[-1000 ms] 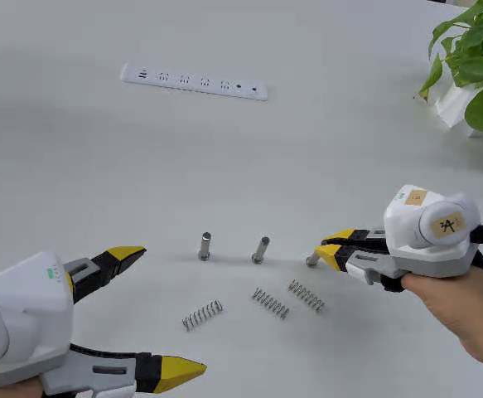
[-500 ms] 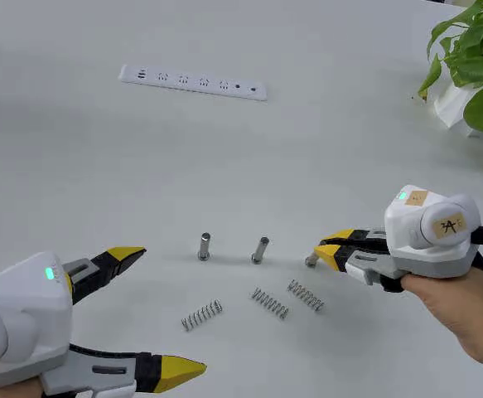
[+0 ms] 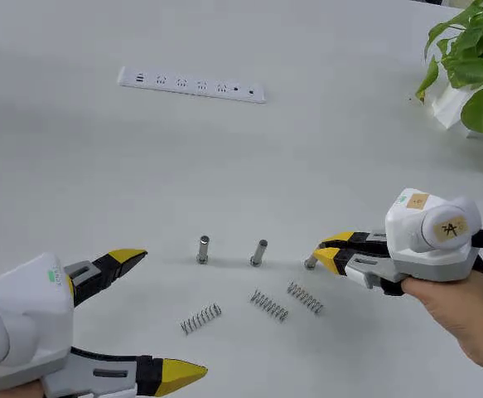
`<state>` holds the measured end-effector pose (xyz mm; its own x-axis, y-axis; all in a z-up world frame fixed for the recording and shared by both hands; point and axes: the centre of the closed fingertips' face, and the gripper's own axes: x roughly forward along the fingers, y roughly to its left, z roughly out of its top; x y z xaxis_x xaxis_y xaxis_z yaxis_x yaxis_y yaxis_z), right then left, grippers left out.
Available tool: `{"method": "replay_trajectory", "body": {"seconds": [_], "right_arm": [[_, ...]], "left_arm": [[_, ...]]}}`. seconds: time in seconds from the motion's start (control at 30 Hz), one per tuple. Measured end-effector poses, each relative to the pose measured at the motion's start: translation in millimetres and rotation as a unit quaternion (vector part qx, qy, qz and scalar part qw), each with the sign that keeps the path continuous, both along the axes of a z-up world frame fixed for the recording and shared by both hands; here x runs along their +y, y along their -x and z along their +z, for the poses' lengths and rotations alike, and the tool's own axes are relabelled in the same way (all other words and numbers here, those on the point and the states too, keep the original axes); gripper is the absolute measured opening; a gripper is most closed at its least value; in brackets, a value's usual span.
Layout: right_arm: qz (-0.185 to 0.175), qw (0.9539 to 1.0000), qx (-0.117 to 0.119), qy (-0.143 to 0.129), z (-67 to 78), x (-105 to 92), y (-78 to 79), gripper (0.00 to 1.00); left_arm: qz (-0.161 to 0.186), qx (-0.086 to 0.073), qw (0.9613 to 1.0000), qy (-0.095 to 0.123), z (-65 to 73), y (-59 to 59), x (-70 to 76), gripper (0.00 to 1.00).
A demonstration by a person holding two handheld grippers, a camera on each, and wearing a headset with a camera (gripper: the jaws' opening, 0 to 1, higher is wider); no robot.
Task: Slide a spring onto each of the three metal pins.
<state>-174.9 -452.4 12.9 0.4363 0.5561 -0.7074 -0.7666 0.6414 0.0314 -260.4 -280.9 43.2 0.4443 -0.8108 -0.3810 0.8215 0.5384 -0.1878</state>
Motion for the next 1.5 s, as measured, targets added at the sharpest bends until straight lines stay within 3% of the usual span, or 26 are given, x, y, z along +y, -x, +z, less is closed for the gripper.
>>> {"method": "replay_trajectory", "body": {"seconds": [0.37, 0.77, 1.33, 1.5], "right_arm": [[0.0, 1.0, -0.003, -0.008, 4.0, 1.4, 0.8, 0.14], [-0.004, 0.9998, -0.01, -0.017, 11.0, -1.2, 4.0, 0.29], [0.004, 0.9989, -0.023, -0.04, 21.1, -6.6, 22.6, 0.49], [0.013, 0.9976, -0.033, -0.059, 26.7, -5.8, 31.6, 0.61]], "left_arm": [[-0.001, -0.002, 1.0, -0.001, 1.3, 0.3, -0.5, 0.96], [-0.001, -0.004, 1.0, -0.002, 2.6, 1.1, 0.3, 0.96], [-0.009, -0.008, 0.9999, -0.009, 4.1, 5.1, -1.2, 0.96], [-0.012, -0.01, 0.9998, -0.012, 5.7, 6.2, -2.0, 0.95]]}}
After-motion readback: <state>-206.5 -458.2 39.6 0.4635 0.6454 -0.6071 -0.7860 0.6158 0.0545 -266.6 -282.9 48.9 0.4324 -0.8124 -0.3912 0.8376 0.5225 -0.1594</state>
